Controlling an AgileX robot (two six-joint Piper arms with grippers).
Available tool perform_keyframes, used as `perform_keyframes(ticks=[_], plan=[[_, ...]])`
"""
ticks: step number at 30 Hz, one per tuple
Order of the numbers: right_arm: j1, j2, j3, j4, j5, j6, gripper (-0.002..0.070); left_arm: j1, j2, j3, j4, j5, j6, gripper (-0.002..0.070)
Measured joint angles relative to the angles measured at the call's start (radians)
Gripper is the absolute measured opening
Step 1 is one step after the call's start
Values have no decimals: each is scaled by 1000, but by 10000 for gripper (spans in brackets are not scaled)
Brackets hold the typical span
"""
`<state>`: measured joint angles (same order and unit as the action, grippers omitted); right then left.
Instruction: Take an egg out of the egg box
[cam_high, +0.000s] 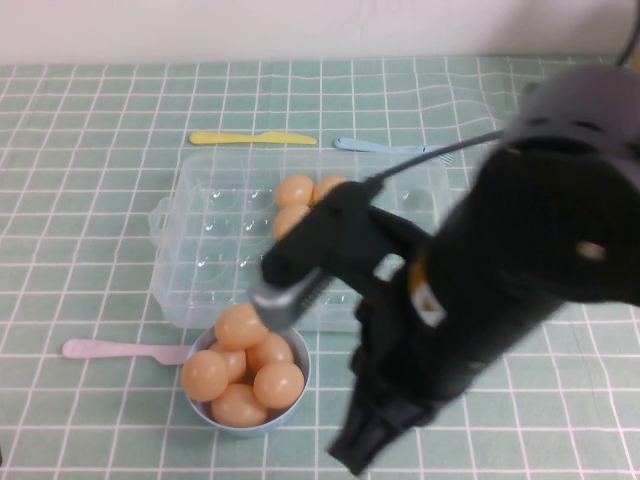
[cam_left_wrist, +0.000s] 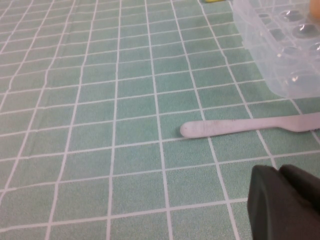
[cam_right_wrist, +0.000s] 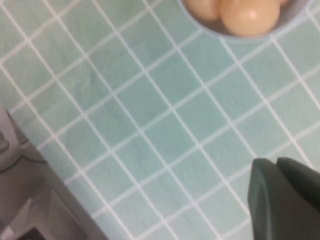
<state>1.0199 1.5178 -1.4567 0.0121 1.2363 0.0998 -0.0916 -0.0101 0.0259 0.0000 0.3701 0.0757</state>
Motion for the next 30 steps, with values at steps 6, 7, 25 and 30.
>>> perform_keyframes(ticks=[6,7,25,30], plan=[[0,-165,163,0,0,0,-15,0,0,0,0,0,0,-3],[0,-188,196,0,0,0,-16,0,0,0,0,0,0,-3],[-37,-479,572,-37,-245,2,-17,0,0,0,0,0,0,-3],[-231,-582,797,23,-614,-79,-17,0,0,0,0,0,0,-3]])
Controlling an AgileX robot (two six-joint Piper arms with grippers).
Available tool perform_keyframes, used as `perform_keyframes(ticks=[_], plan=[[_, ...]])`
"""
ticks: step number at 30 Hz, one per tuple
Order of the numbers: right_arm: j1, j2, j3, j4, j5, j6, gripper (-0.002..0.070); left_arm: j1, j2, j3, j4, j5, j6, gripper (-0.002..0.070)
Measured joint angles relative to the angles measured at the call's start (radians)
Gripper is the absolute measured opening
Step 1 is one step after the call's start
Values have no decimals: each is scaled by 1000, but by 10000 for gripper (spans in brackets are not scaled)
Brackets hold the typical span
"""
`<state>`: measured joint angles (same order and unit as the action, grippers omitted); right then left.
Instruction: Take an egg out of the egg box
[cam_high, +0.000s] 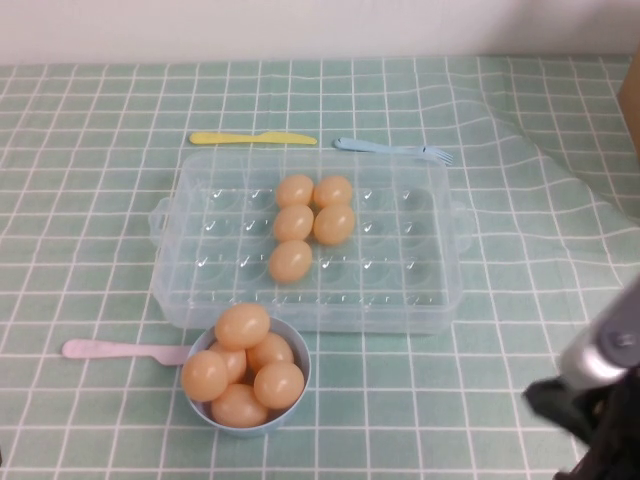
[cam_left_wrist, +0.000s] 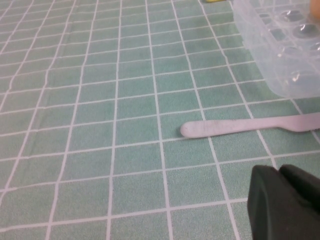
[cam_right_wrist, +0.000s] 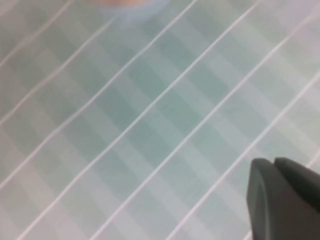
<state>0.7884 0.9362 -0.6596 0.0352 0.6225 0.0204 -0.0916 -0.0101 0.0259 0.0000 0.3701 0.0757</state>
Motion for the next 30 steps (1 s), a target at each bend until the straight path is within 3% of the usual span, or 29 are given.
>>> perform_keyframes(ticks=[6,11,20,24,30], plan=[[-292,-224,293,33,-427,-61,-17,0,0,0,0,0,0,-3],[-506,-438,473,51,-591,-63,-17,0,0,0,0,0,0,-3],[-703,-775,662,130,-594,-67,-17,0,0,0,0,0,0,-3],[-744,-913,685,127,-473,-69,-17,0,0,0,0,0,0,-3],[-754,-945,685,117,-284,-69,-17,0,0,0,0,0,0,-3]])
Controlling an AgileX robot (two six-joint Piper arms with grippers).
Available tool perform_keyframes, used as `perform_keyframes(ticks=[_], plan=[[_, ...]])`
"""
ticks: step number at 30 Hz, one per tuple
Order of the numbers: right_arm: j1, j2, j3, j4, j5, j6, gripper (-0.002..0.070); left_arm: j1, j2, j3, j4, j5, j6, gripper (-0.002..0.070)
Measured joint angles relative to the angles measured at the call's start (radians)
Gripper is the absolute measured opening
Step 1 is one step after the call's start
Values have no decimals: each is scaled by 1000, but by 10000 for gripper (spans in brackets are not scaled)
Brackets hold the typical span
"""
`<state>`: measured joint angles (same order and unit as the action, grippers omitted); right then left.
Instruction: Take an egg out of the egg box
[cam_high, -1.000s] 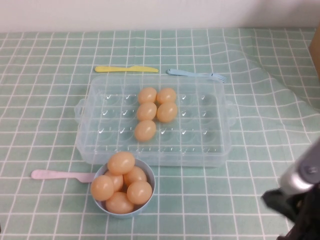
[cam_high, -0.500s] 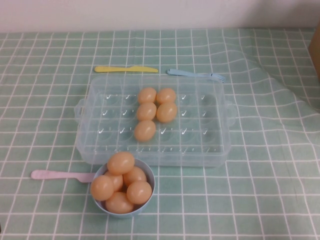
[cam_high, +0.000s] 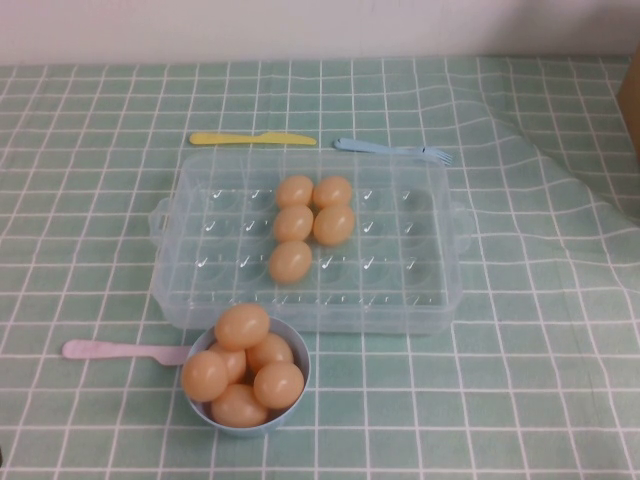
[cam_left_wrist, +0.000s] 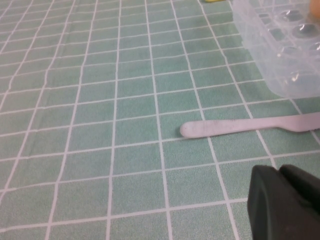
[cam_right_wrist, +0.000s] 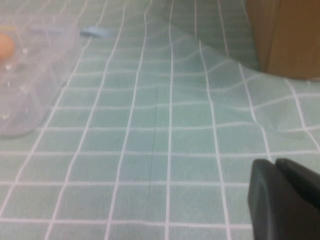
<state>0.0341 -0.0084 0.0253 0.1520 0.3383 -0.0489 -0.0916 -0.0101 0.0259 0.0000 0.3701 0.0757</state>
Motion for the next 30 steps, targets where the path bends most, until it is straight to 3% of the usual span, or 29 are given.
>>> perform_keyframes(ticks=[30], plan=[[0,0,0,-10,45,-2,-17,0,0,0,0,0,0,-3]])
